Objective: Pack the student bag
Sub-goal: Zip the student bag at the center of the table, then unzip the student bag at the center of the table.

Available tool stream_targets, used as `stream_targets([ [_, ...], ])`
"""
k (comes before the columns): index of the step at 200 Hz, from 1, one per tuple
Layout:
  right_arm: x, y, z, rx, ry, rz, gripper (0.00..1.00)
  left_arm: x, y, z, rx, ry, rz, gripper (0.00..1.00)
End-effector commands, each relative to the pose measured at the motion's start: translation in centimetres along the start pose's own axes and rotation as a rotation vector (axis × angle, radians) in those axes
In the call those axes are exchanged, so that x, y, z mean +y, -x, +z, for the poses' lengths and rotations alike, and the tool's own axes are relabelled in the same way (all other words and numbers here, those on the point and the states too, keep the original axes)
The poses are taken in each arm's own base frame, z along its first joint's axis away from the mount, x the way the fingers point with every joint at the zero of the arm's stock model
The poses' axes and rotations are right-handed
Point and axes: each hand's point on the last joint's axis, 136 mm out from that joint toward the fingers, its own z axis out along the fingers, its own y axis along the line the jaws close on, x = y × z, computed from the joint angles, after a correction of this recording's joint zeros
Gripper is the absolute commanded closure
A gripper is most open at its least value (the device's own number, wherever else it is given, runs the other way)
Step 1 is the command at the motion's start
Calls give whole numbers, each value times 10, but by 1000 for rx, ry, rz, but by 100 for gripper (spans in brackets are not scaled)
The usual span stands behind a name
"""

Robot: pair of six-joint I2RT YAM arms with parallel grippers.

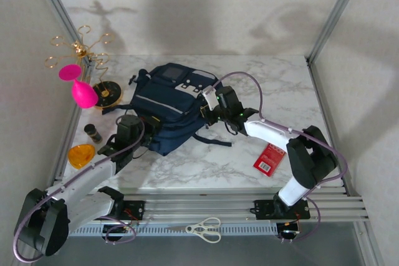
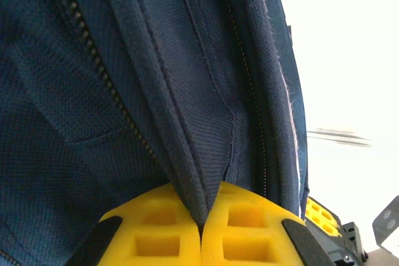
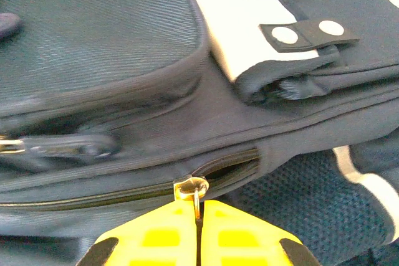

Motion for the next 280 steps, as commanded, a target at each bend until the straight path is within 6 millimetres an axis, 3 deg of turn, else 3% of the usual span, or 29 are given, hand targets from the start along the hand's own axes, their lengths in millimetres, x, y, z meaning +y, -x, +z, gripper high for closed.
stream_targets([
  [1, -93, -12, -9, 55, -297, 91, 100, 40, 45, -9, -173, 145, 37, 100],
  [83, -134, -39, 0, 137, -424, 228, 100, 9, 55, -3, -130, 108, 149, 100],
  [99, -108, -29, 2, 130, -307, 229, 99, -5, 43, 8, -47, 65, 190, 100],
  [126, -54, -4, -15, 38, -100, 284, 64, -20, 27, 20, 31, 24, 240, 100],
  [141, -37, 0, -24, 37, -41, 344, 54, -22, 24, 26, 66, 39, 261, 100],
  [163, -26, 1, -36, 65, -3, 492, 50, -22, 22, 30, 92, 64, 313, 100],
  [176, -9, 4, -33, 93, 89, 588, 49, -21, 22, 28, 96, 74, 338, 78],
  [196, 11, 9, -20, 138, 157, 731, 50, -20, 21, 21, 95, 81, 354, 67],
  [211, 22, 19, -8, 149, 182, 769, 48, -16, 17, 14, 88, 83, 341, 66],
  [255, 18, 51, 22, 132, 148, 790, 49, -18, 2, 5, 64, 123, 371, 65],
  [280, 16, 43, 38, 188, 126, 808, 52, -27, -8, 4, 76, 84, 363, 66],
])
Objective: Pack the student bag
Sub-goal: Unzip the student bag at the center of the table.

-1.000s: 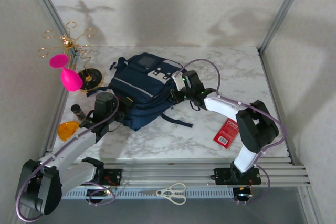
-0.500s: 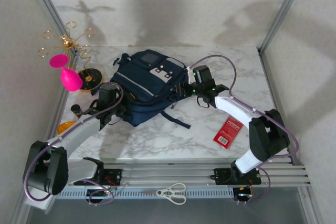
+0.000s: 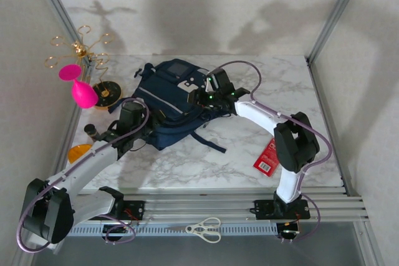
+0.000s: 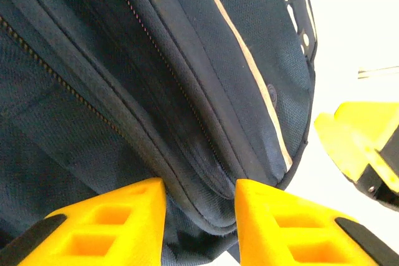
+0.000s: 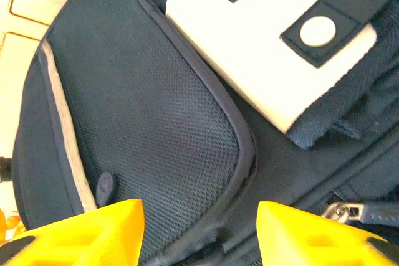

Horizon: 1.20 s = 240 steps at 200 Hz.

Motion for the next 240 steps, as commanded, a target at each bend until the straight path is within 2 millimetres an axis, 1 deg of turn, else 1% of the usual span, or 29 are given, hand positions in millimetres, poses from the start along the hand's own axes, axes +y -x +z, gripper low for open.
stream_targets([
  [1, -4, 2, 10, 36, -38, 55, 52, -8, 3, -5, -35, -4, -7, 66],
  [9, -9, 0, 14, 47, -59, 64, 53, -12, 3, -6, -36, -11, 0, 66],
  [25, -17, 0, 20, 48, -79, 76, 54, -12, 0, -3, -23, -7, 1, 66],
  [43, -13, 3, 27, 62, -60, 66, 55, -15, -3, -2, -15, -10, 12, 66],
  [60, -19, 7, 30, 54, -101, 57, 56, -15, -4, -6, -19, -4, 19, 66],
  [86, -14, 8, 36, 59, -53, 59, 69, -14, -2, -10, -36, 5, 36, 63],
  [105, -12, 13, 36, 45, -33, 62, 82, -12, -1, -3, -23, 31, 60, 63],
  [118, -11, 19, 33, 23, -14, 67, 92, -15, 1, 1, -20, 30, 66, 64],
  [126, -5, 21, 30, 20, 20, 54, 100, -20, 4, 1, -30, 13, 84, 64],
  [142, -3, 19, 26, 23, 31, 50, 100, -26, 10, -2, -74, -34, 112, 64],
  [154, -4, 16, 20, 17, 40, 63, 100, -25, 12, -3, -93, -41, 126, 66],
  [166, -6, 15, 10, -17, 43, 83, 100, -23, 11, 1, -89, -31, 145, 68],
  [183, -9, 9, -5, -54, 63, 112, 100, -22, 7, 9, -70, -29, 161, 70],
  [211, -16, -19, -22, -59, 77, 178, 100, -26, 10, 22, -70, -61, 187, 70],
  [229, -14, -32, -37, -96, 102, 226, 100, -34, 13, 33, -70, -88, 229, 71],
  [240, -7, -39, -42, -106, 118, 246, 100, -40, 17, 41, -61, -115, 246, 71],
])
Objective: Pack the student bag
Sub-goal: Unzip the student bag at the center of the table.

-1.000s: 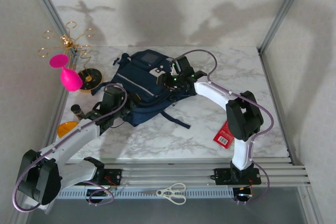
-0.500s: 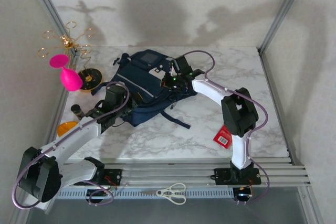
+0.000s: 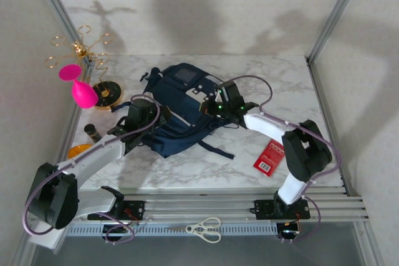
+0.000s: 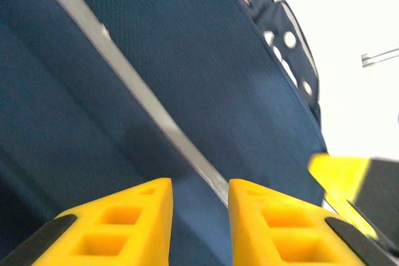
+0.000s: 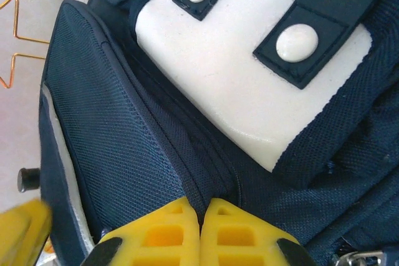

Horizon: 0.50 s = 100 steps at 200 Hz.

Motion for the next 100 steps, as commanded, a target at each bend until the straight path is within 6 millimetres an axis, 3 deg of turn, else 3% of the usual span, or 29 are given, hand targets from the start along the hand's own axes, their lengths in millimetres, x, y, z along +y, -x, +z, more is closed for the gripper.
stream_targets([
  [1, 23, -7, -19, -63, 79, 73, 100, -18, 15, 13, -24, -86, 71, 71],
  [27, 32, -14, -18, -76, 104, 133, 100, -22, 28, 25, -11, -100, 89, 69],
  [46, 38, -4, -23, -149, 151, 195, 100, -23, 36, 21, -14, -83, 95, 65],
  [74, 59, 6, -23, -198, 210, 254, 100, -19, 34, -4, 24, -27, 43, 56],
  [100, 83, 6, -19, -203, 282, 293, 100, -22, 8, -36, 73, -15, -43, 52],
])
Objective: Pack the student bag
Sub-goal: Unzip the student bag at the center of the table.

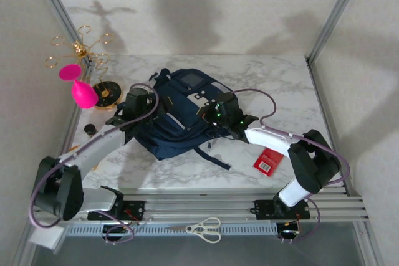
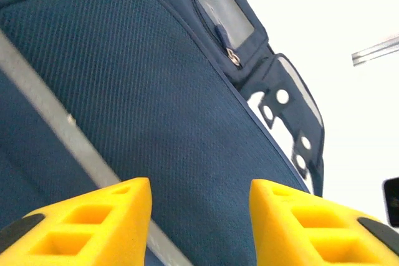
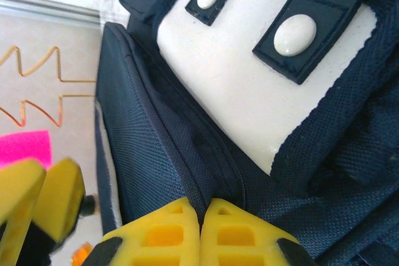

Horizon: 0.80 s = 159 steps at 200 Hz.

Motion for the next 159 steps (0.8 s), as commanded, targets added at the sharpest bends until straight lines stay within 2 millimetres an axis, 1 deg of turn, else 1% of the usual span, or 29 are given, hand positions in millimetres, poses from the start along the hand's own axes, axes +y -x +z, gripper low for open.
stream_targets([
  [1, 67, 9, -4, -64, 215, 65, 100, -5, -22, -33, 59, 20, -68, 52],
  [7, 73, 6, -1, -57, 224, 66, 100, -3, -27, -42, 68, 41, -75, 50],
  [16, 81, 3, 4, -50, 232, 63, 100, 6, -32, -55, 60, 91, -101, 49],
  [35, 83, -7, 18, -14, 233, 90, 100, 14, -38, -80, 26, 101, -161, 49],
  [46, 83, -12, 23, 2, 252, 104, 100, 18, -48, -89, 37, 102, -193, 49],
  [61, 85, -16, 25, -4, 254, 99, 100, 23, -63, -94, 55, 127, -216, 49],
  [72, 84, -20, 28, -8, 236, 91, 100, 25, -73, -94, 57, 137, -236, 48],
  [87, 83, -24, 31, 1, 235, 97, 100, 25, -80, -90, 48, 144, -251, 48],
  [94, 82, -27, 33, 6, 232, 104, 100, 25, -80, -88, 31, 157, -259, 48],
  [104, 83, -30, 34, 12, 236, 102, 100, 19, -80, -83, 16, 144, -261, 49],
  [124, 83, -36, 38, 27, 232, 108, 100, 13, -80, -70, -10, 163, -261, 49],
  [147, 83, -39, 39, 35, 239, 113, 100, 2, -75, -57, -49, 185, -260, 51],
  [159, 82, -39, 40, 34, 239, 114, 100, 1, -74, -51, -61, 210, -254, 53],
])
